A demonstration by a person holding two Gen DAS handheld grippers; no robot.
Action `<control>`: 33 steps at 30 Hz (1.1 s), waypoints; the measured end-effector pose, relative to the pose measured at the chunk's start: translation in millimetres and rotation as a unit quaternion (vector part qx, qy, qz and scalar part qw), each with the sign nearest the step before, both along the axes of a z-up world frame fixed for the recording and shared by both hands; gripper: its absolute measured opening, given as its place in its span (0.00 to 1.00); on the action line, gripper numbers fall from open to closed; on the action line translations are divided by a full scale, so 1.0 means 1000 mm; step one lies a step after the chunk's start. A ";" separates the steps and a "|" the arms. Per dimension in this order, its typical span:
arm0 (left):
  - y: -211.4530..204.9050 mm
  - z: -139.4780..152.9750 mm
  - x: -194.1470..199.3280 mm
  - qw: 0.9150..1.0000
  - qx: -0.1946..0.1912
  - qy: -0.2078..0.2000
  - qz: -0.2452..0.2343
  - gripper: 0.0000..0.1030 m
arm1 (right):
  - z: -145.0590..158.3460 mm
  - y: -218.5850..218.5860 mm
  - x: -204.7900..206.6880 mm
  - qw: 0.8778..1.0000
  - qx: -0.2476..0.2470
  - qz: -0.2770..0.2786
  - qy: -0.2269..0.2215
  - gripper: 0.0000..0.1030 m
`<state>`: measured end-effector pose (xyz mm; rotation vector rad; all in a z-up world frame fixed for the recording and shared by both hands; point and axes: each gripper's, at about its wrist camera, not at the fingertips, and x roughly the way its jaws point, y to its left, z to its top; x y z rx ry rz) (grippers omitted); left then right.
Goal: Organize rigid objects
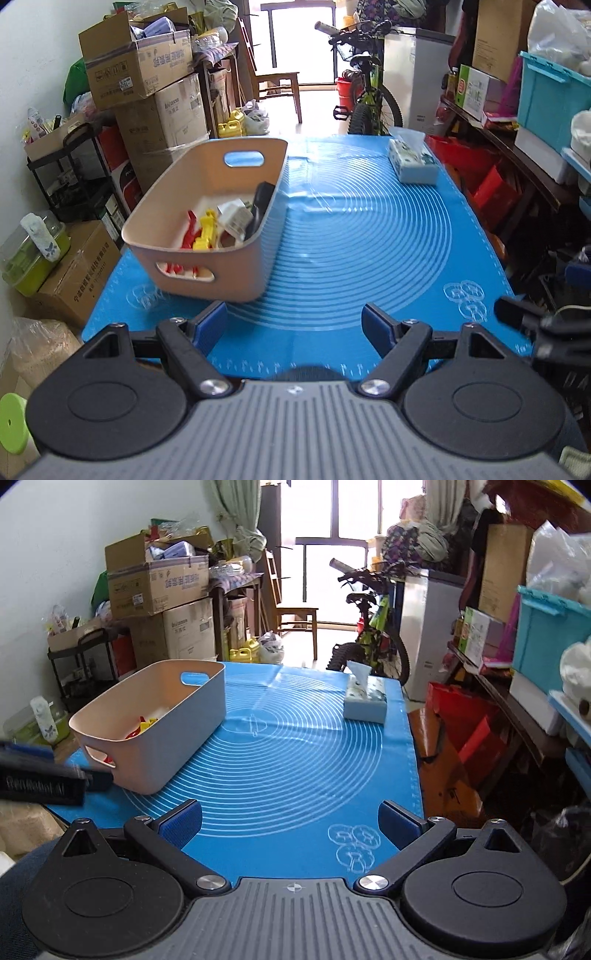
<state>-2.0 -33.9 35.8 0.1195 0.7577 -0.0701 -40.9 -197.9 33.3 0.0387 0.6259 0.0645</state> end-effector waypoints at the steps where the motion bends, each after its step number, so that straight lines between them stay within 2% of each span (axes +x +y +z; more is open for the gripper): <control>1: -0.001 -0.002 -0.003 1.000 0.002 0.001 0.000 0.78 | 0.001 -0.002 -0.002 1.000 0.004 -0.002 -0.001 0.97; 7: -0.004 -0.009 -0.014 1.000 0.001 0.002 0.003 0.78 | -0.004 0.001 -0.017 1.000 0.006 0.002 -0.004 0.98; 13: -0.011 -0.017 -0.019 1.000 0.007 -0.004 -0.013 0.77 | -0.003 0.017 -0.027 0.999 -0.029 0.019 -0.026 0.97; 20: -0.005 -0.016 -0.018 1.000 -0.020 -0.023 -0.003 0.77 | -0.008 0.009 -0.022 1.000 -0.007 0.001 -0.015 0.97; 33: -0.005 -0.016 -0.017 0.999 -0.017 -0.032 -0.001 0.77 | -0.011 0.003 -0.020 1.000 0.001 -0.008 -0.010 0.96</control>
